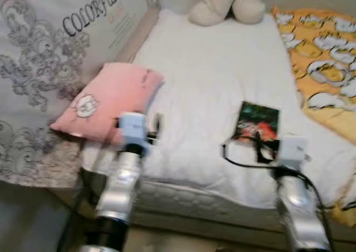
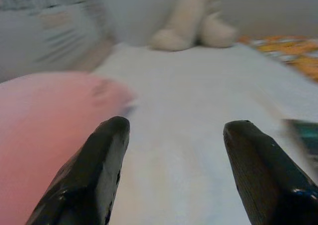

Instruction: Clean up the room

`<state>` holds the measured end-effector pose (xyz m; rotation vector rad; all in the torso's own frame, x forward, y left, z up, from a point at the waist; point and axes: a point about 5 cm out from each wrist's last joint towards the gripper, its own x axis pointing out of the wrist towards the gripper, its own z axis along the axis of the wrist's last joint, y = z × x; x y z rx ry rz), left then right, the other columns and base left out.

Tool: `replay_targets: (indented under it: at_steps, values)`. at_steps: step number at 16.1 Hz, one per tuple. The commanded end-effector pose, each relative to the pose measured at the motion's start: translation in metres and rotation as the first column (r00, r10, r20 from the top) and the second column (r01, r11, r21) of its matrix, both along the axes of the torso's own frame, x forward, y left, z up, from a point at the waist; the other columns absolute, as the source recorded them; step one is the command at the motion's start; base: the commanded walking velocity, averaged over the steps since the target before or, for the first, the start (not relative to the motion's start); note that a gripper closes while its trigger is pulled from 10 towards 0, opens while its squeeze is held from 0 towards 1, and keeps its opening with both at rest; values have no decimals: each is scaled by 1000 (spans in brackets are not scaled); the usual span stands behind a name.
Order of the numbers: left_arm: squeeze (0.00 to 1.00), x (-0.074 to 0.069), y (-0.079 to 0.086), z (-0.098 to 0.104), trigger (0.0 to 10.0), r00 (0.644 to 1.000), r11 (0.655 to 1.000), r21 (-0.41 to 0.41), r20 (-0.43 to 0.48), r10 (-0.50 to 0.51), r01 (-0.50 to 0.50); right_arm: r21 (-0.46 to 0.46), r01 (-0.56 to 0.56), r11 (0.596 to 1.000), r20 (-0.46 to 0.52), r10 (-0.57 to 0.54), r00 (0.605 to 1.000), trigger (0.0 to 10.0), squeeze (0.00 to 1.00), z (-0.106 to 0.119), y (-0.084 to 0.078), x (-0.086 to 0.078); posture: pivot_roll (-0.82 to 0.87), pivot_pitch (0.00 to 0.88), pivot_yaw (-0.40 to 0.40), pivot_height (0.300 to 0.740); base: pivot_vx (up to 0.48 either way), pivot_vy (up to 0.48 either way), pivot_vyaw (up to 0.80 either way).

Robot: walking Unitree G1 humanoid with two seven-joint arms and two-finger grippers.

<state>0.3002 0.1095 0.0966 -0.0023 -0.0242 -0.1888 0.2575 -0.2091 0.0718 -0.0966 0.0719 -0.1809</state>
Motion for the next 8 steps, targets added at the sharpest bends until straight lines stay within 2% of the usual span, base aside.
replay_targets:
  at_steps: [1, 3, 5, 6, 7, 8]
  values:
    - [0, 3, 6, 3, 10000, 1000, 1000, 21, 16, 6, -6, -7, -12, 1000, 11, 12, 1000, 10000, 1000, 1, 5, 0, -214, 0, 71, 740, 0, -480, 0]
    - [0, 4, 5, 2, 10000, 1000, 1000, 19, 12, 1, -2, -12, -11, 1000, 7, 11, 1000, 10000, 1000, -1, 5, -2, -218, 0, 73, 740, 0, -480, 0]
    - [0, -2, 14, -9, 10000, 998, 998, -45, -42, 40, -41, -8, -45, 999, 19, 45, 999, 10000, 1000, 1, 9, -4, -226, 0, 75, 740, 0, -480, 0]
    - [0, -23, 28, -25, 10000, 995, 998, -25, -86, 56, -59, 9, -60, 998, 6, 60, 998, 10000, 1000, -2, 7, -13, -230, 0, 72, 740, 0, -480, 0]
    - [0, -33, 33, -32, 10000, 992, 999, -7, -112, 53, -54, 14, -64, 998, -20, 65, 998, 10000, 1000, -8, 4, -19, -230, 0, 70, 740, 0, -480, 0]
    - [0, -34, 34, -34, 10000, 991, 998, -6, -118, 55, -56, 5, -65, 998, -27, 66, 997, 10000, 1000, -10, 1, -21, -222, 0, 66, 740, 0, -480, 0]
